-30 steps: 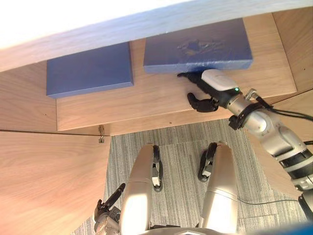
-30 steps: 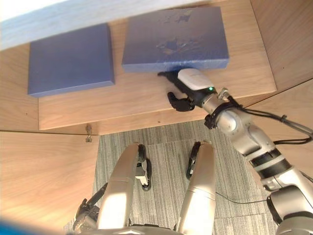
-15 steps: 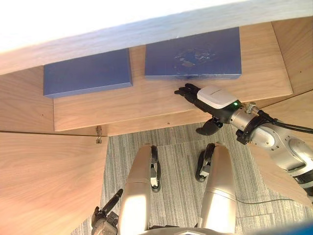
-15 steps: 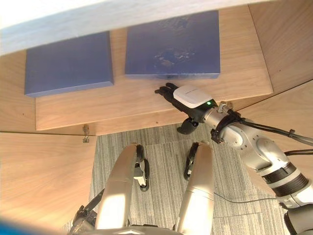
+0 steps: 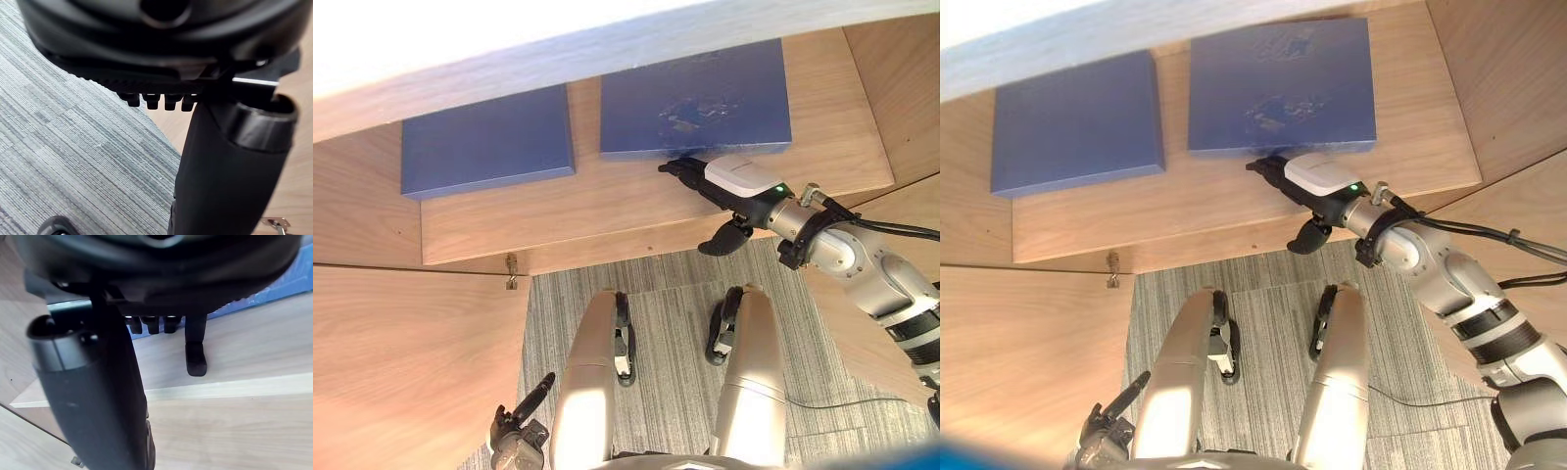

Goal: Walk over to the cabinet, pick up the folder, carry it to the office cabinet, place the folder inside the office cabinet, then close the office cabinet door

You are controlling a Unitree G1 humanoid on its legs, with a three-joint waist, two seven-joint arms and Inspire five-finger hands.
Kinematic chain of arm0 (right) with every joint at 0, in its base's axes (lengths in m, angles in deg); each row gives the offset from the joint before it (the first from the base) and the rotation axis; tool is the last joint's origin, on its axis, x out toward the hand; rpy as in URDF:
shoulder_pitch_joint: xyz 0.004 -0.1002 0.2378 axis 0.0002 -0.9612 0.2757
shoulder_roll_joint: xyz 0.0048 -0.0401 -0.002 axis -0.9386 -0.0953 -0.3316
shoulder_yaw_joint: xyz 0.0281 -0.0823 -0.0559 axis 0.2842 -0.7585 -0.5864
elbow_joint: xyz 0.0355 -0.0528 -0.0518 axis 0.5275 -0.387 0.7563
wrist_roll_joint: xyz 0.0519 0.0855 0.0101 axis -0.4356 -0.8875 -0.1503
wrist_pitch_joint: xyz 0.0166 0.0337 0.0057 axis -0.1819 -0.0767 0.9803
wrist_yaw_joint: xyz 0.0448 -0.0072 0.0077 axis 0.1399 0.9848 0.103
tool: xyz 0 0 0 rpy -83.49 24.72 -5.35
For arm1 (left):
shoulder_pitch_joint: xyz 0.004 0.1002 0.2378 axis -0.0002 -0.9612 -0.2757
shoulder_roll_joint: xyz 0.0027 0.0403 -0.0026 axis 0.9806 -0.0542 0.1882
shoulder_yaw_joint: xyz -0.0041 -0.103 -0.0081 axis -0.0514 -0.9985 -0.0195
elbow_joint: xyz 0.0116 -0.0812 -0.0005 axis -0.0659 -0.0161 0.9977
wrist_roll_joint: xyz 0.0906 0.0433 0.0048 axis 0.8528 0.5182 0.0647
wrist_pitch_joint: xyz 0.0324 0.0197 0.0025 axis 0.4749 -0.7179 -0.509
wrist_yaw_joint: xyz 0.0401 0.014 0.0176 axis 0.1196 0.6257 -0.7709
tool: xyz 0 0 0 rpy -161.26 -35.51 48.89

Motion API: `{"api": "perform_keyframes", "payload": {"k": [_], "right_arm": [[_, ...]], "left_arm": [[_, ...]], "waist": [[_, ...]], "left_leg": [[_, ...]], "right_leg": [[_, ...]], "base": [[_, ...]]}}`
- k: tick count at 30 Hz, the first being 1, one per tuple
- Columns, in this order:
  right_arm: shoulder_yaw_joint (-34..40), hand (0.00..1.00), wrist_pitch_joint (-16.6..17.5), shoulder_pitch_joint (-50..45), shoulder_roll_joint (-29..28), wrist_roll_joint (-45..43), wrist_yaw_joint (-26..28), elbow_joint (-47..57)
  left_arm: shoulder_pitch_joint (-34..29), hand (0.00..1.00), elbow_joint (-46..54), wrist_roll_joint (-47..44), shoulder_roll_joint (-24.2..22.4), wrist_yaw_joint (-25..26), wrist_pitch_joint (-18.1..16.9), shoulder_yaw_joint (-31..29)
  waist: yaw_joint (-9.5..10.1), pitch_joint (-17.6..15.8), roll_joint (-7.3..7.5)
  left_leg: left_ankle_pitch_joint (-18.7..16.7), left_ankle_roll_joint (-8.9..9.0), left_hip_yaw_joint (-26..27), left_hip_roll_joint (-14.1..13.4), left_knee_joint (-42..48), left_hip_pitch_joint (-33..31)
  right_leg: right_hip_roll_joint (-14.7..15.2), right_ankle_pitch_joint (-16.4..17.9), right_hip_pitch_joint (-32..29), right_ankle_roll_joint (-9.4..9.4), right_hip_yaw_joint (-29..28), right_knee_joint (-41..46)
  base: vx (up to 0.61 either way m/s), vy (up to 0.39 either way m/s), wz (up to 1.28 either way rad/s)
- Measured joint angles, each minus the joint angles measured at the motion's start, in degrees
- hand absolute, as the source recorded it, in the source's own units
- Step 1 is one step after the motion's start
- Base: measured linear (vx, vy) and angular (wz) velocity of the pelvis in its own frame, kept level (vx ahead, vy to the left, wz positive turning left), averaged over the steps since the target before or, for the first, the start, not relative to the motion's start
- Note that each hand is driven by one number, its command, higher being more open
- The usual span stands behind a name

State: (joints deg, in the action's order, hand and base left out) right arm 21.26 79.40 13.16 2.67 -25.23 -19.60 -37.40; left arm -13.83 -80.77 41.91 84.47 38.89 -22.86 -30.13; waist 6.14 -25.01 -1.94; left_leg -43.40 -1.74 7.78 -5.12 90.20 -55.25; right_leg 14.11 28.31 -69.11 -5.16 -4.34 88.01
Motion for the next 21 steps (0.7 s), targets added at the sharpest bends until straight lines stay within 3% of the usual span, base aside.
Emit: {"api": "perform_keyframes", "payload": {"k": [13,21], "right_arm": [[-4.0,1.0,0.0,11.4,1.6,-15.7,7.6,-10.7],[-4.4,1.0,0.1,14.0,1.2,-9.3,4.4,-11.7]], "left_arm": [[-1.4,1.0,2.6,-2.8,0.0,-2.8,0.0,5.4],[-1.4,1.0,2.6,-3.5,0.2,-3.0,0.0,7.3]], "waist": [[0.17,1.3,-0.99],[1.05,1.3,-1.07]], "left_leg": [[0.2,0.3,-1.1,0.4,1.5,-1.5],[0.2,0.34,-1.1,0.4,1.5,-1.5]], "right_leg": [[0.7,0.2,-0.9,0.46,0.6,1.4],[0.7,0.2,-0.8,0.44,0.6,1.5]], "base": [[0.02,-0.059,0.04],[0.04,-0.071,0.0]]}}
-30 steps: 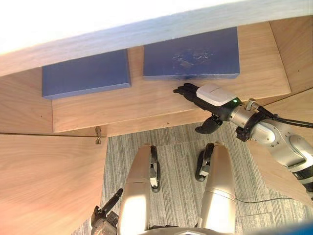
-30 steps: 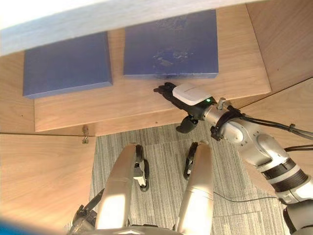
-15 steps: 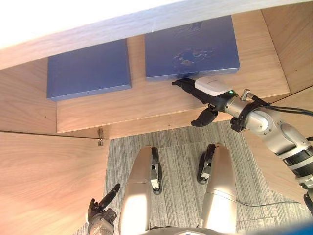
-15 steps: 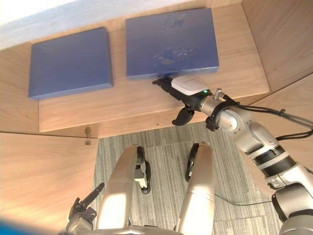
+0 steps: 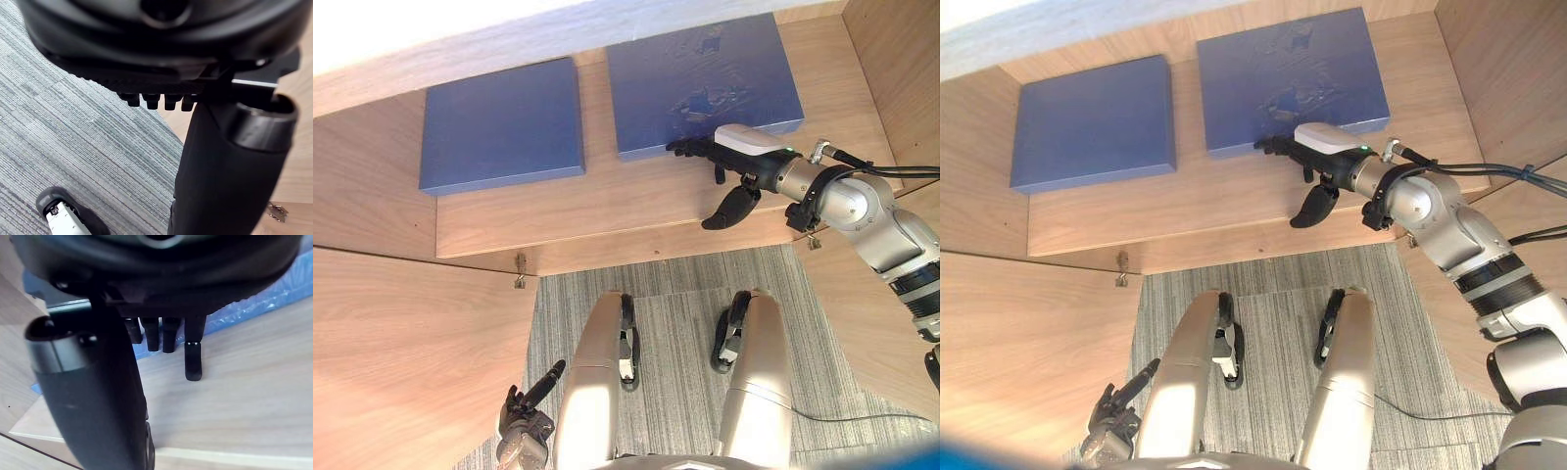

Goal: Walk over to the cabinet, pick up the folder, carry it to the office cabinet, place the folder inside the office cabinet, then close the office cabinet door

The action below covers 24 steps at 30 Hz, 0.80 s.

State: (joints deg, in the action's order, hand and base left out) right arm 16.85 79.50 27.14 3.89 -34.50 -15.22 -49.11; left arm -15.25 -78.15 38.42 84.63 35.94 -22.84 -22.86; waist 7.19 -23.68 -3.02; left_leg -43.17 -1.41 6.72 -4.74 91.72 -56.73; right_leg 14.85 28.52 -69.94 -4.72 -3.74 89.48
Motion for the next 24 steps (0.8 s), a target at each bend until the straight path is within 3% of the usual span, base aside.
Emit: {"api": "perform_keyframes", "payload": {"k": [7,12,21,24], "right_arm": [[0.1,1.0,-2.2,-5.0,-0.7,6.2,-2.6,4.3],[-0.6,1.0,-4.2,-10.3,-1.2,10.4,-2.3,7.6],[-9.3,1.0,-4.3,-21.1,-0.4,11.7,5.7,9.9],[-11.0,1.0,-3.8,-25.0,-0.9,11.7,7.8,8.9]], "left_arm": [[0.0,1.0,0.2,0.1,0.1,0.0,0.0,0.6],[0.0,1.0,0.3,0.2,0.1,0.0,0.0,0.6],[-1.8,1.0,0.2,3.2,0.1,-0.3,0.1,0.4],[-2.6,1.0,-0.4,4.6,0.1,-0.3,0.2,0.5]], "waist": [[0.54,0.0,0.0],[1.15,0.0,0.03],[0.42,2.8,1.22],[0.21,5.1,1.1]], "left_leg": [[0.9,0.19,0.1,0.0,-2.9,2.4],[2.7,0.79,0.4,-0.1,-9.9,8.0],[3.9,1.83,1.8,-1.4,-21.8,23.0],[5.9,2.63,1.8,-1.6,-27.8,29.0]], "right_leg": [[0.0,-0.3,2.4,0.01,0.6,-2.5],[-0.1,-1.5,8.6,0.16,2.2,-9.0],[-0.8,-1.8,23.7,0.05,5.5,-19.7],[-0.8,-2.7,30.6,0.18,7.6,-25.3]], "base": [[0.07,-0.071,-0.01],[0.17,-0.064,-0.04],[0.23,-0.023,-0.09],[0.17,0.0,0.05]]}}
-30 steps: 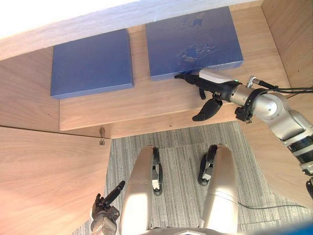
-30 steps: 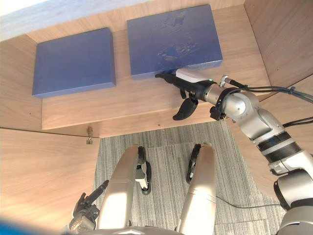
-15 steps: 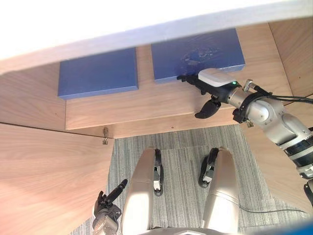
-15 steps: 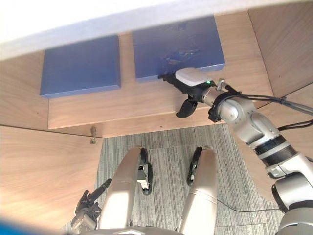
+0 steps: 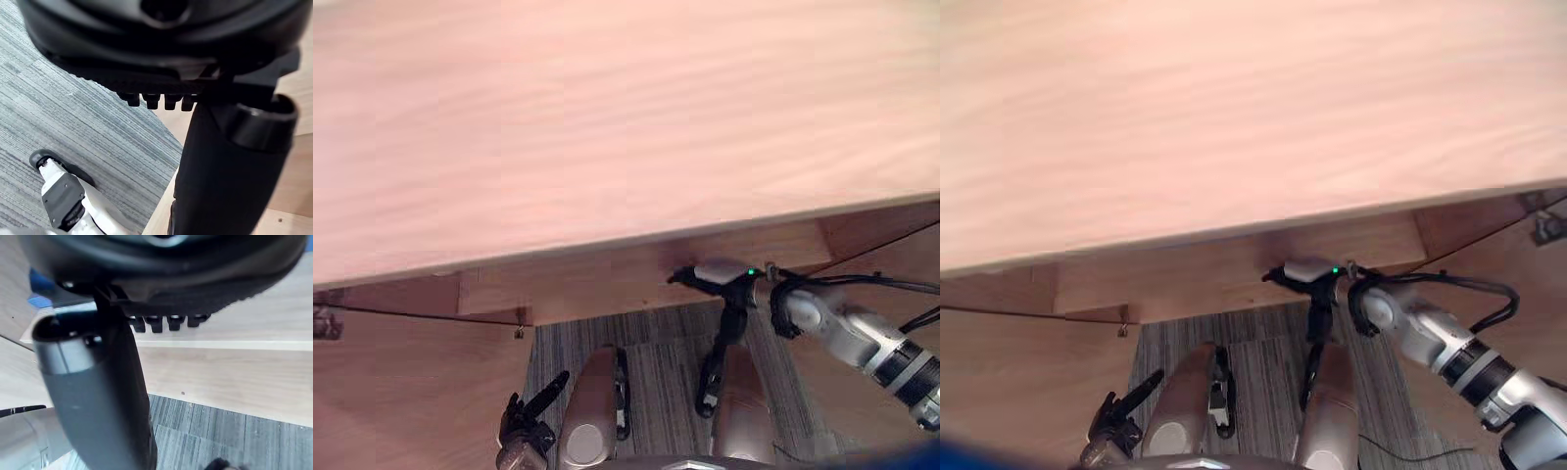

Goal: Walk over to the cabinet, pick up the folder, carry it to the office cabinet, place the folder inside the office cabinet, then close the office cabinet door

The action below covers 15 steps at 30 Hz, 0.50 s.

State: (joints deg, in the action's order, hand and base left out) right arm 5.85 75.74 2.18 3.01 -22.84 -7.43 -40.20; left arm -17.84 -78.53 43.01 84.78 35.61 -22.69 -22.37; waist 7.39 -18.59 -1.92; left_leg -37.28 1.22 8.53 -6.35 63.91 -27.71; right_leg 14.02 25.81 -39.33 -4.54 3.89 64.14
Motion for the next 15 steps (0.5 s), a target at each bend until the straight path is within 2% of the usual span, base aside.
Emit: {"api": "perform_keyframes", "payload": {"k": [2,3,5,6,9,12,14,15], "right_arm": [[-0.7,1.0,0.2,-1.6,-0.2,0.0,0.4,-1.2],[-0.8,1.0,0.5,-3.5,-1.0,0.0,1.2,-3.2],[-0.8,1.0,0.8,-4.2,-1.8,0.0,1.4,-5.1],[-0.7,1.0,1.1,-5.1,-2.0,0.0,1.4,-7.2],[-0.3,1.0,1.2,-6.5,-2.0,0.0,1.5,-9.6],[1.1,1.0,1.2,-9.2,-3.8,-0.1,1.6,-11.8],[2.3,1.0,1.2,-11.0,-7.4,-1.3,1.6,-15.3],[2.3,1.0,1.1,-11.2,-8.3,-2.3,1.6,-16.5]], "left_arm": [[-0.3,1.0,-0.3,0.2,0.1,0.0,-0.1,0.1],[-1.5,1.0,-1.5,0.9,1.0,0.0,-0.1,1.2],[-2.3,1.0,-2.9,1.9,1.8,-0.1,-0.1,1.9],[-3.2,1.0,-4.1,3.4,2.2,-0.1,0.0,2.3],[-5.1,1.0,-4.7,5.9,2.7,-0.1,0.0,2.4],[-6.8,1.0,-4.8,8.2,4.6,0.1,0.0,4.3],[-6.9,1.0,-4.8,9.0,5.5,0.2,0.0,4.7],[-6.9,1.0,-4.8,9.1,5.5,0.2,0.0,4.7]], "waist": [[0.03,0.9,0.04],[-0.06,2.2,0.48],[-0.41,3.4,0.75],[-0.51,4.5,0.85],[-0.76,6.5,1.16],[-1.09,9.0,1.5],[-1.37,11.2,1.25],[-1.39,11.7,1.02]], "left_leg": [[0.9,0.21,-0.1,-0.1,-2.7,2.6],[2.5,0.71,-0.1,-0.1,-6.9,6.4],[3.8,0.82,0.0,-0.1,-9.9,8.6],[5.3,0.85,0.0,-0.1,-14.1,12.0],[8.3,1.02,0.1,0.3,-20.7,16.5],[12.3,1.57,0.1,0.4,-28.7,21.0],[16.4,1.94,0.4,0.1,-36.3,24.2],[17.4,2.12,0.7,-0.2,-38.3,24.9]], "right_leg": [[0.0,-0.4,3.1,0.05,1.1,-2.5],[-0.1,-1.3,7.4,0.08,2.5,-6.4],[-0.3,-2.0,10.0,0.09,3.4,-9.3],[-0.9,-3.3,13.6,0.2,4.2,-13.2],[-1.7,-5.5,18.3,0.19,5.2,-19.3],[-2.9,-8.5,23.0,0.48,6.4,-26.8],[-5.0,-12.6,26.2,0.83,7.0,-35.2],[-5.7,-13.9,27.1,0.96,7.0,-37.5]], "base": [[0.15,-0.01,0.14],[0.15,-0.013,0.14],[0.14,-0.001,0.1],[0.13,0.014,0.05],[0.1,0.019,0.03],[0.05,-0.02,0.02],[0.03,-0.063,-0.11],[0.04,-0.071,-0.22]]}}
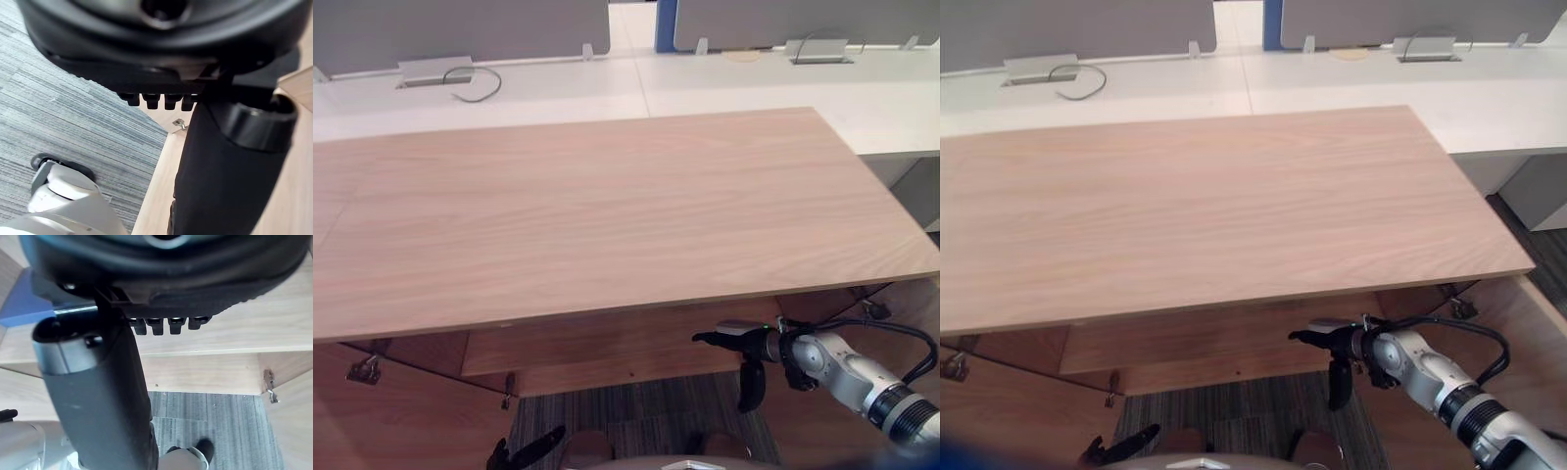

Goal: Walk over to the cabinet, pick up the folder, carry it to the office cabinet, place the folder inside the office cabinet, then close the office cabinet door

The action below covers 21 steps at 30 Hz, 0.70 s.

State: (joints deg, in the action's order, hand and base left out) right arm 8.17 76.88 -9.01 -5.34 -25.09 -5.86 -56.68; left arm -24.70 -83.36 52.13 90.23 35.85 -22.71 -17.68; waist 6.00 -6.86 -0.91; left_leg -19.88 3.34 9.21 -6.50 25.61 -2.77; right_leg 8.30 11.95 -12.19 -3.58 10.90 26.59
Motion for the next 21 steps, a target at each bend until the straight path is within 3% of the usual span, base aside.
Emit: {"api": "perform_keyframes", "payload": {"k": [2,5,9,12,14,15,21], "right_arm": [[3.2,1.0,0.0,-2.4,-5.3,-0.3,-0.9,-5.6],[9.4,1.0,-0.4,-6.8,-13.2,-0.2,-4.2,-11.7],[21.7,1.0,-1.3,-12.7,-25.1,-2.0,-10.7,-22.5],[34.1,1.0,-2.5,-16.5,-33.1,-8.2,-19.7,-28.7],[37.8,1.0,-2.8,-18.1,-35.2,-11.0,-22.9,-28.7],[40.6,1.0,-3.0,-19.1,-37.6,-13.9,-25.9,-28.8],[43.5,1.0,-3.2,-21.9,-41.7,-22.6,-32.8,-26.4]], "left_arm": [[0.2,1.0,0.3,0.1,0.0,0.2,-0.2,1.1],[1.0,1.0,0.8,1.6,-0.2,0.4,-0.3,1.5],[0.3,1.0,1.0,2.3,-1.6,1.8,-0.6,3.7],[-0.5,1.0,0.0,2.9,-3.9,2.7,-1.2,5.4],[-0.5,1.0,-0.1,4.1,-3.9,3.0,-1.4,6.3],[0.0,1.0,-0.1,4.7,-3.7,3.3,-1.5,7.1],[3.2,1.0,0.2,9.2,-0.3,5.3,-2.7,11.4]], "waist": [[-0.01,2.0,-1.04],[-0.79,2.9,-1.08],[-2.08,2.9,-1.33],[-4.0,3.1,-3.89],[-5.0,3.1,-4.48],[-5.41,2.9,-4.15],[-6.48,0.4,0.17]], "left_leg": [[3.0,0.33,1.3,-1.4,-6.2,2.0],[4.3,0.57,1.3,-2.7,-7.1,1.7],[4.0,0.76,-0.6,-3.8,0.6,0.4],[1.4,2.22,-5.3,-4.3,2.6,0.1],[0.4,1.77,-5.1,-4.4,0.2,0.8],[0.3,0.12,-4.3,-3.7,-2.9,1.6],[4.5,-1.57,0.8,0.2,-7.2,2.8]], "right_leg": [[-3.0,-5.4,3.2,0.49,0.0,-9.8],[-5.5,-9.8,6.4,1.12,0.2,-18.2],[-6.8,-11.1,9.1,1.8,-1.1,-20.3],[-8.9,-12.3,8.3,1.87,-3.6,-20.4],[-9.4,-13.5,7.2,1.79,-4.6,-20.8],[-9.4,-15.0,5.8,1.81,-6.3,-21.1],[-7.1,-18.0,2.0,1.09,-11.5,-19.6]], "base": [[0.03,-0.057,-0.27],[0.0,-0.062,-0.11],[-0.06,-0.038,-0.19],[-0.08,0.058,-0.45],[-0.14,0.094,-0.43],[-0.14,0.083,-0.46],[-0.21,0.028,-0.45]]}}
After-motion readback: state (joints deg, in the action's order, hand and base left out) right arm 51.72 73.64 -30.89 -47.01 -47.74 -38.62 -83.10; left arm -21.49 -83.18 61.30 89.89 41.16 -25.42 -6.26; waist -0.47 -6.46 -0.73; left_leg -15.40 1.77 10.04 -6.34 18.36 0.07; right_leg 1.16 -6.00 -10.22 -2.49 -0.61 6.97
